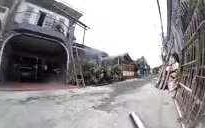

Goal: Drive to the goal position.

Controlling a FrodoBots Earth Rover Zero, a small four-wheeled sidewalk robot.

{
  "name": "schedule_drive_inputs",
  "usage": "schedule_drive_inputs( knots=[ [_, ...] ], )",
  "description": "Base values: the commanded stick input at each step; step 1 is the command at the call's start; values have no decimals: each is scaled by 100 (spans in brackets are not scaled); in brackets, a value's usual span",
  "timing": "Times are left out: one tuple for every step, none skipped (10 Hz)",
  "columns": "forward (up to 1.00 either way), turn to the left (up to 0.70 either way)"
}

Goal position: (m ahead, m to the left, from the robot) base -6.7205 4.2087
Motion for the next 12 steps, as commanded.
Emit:
schedule_drive_inputs(
  knots=[
    [0, 70],
    [0, 70],
    [0, 70],
    [0, 70],
    [0, 70],
    [0, 70],
    [0, 70],
    [0, 70],
    [0, 70],
    [0, 70],
    [0, 70],
    [0, 70]
  ],
)
